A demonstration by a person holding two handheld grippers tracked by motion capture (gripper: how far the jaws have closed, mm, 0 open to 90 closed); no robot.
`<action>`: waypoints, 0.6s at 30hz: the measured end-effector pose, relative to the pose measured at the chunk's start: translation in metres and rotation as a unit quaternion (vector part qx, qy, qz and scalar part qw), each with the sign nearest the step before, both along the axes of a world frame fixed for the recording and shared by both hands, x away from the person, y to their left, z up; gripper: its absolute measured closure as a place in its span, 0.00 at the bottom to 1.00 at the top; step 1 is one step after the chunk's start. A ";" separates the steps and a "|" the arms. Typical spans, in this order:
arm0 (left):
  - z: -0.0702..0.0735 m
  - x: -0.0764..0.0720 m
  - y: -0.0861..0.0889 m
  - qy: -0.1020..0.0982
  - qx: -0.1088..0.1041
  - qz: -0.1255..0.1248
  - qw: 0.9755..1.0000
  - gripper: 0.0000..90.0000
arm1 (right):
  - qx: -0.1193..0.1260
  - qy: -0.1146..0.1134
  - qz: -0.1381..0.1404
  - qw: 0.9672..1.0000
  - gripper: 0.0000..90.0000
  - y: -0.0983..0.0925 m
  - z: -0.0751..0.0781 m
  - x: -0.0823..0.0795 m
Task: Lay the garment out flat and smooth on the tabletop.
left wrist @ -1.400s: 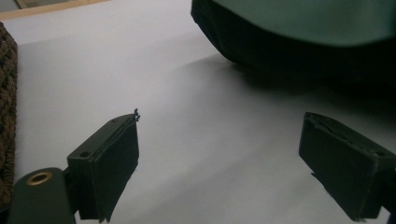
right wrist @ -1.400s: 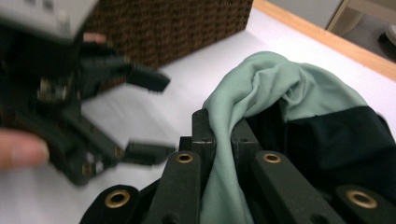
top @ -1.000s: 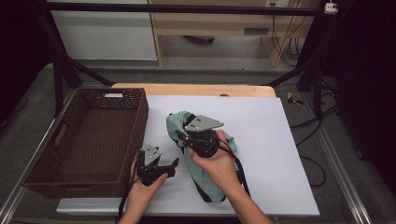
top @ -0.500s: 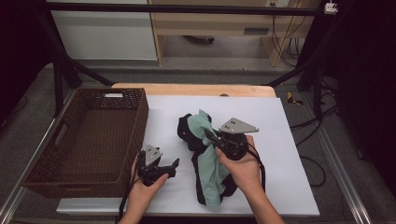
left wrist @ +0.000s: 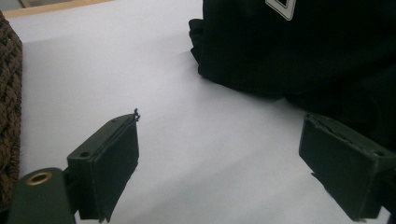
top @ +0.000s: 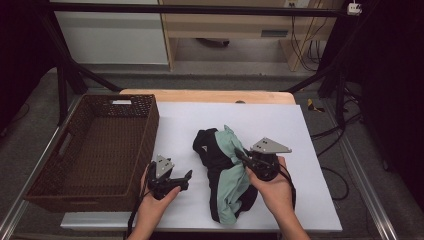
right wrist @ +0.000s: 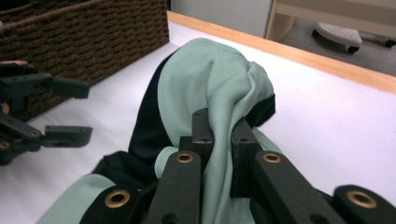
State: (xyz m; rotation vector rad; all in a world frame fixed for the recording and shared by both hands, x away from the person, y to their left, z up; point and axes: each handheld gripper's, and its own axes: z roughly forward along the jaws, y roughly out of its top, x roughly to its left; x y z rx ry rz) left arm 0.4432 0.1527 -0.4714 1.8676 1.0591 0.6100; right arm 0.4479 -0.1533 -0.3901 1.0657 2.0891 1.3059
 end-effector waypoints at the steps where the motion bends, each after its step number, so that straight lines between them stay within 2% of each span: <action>1: 0.000 0.000 0.000 0.000 0.000 0.000 1.000 0.13 | -0.002 0.001 -0.001 1.000 0.93 -0.002 -0.002 0.000; 9: 0.000 0.000 0.000 -0.001 0.001 0.000 1.000 0.13 | -0.004 0.010 -0.016 1.000 0.93 -0.021 -0.015 -0.008; 15: 0.000 -0.001 -0.001 -0.001 0.003 0.000 1.000 0.13 | -0.009 0.020 -0.033 0.999 0.93 -0.040 -0.027 -0.009; 18: -0.001 -0.001 -0.001 0.000 0.004 0.000 1.000 0.13 | -0.003 0.023 -0.043 0.999 0.93 -0.048 -0.030 -0.009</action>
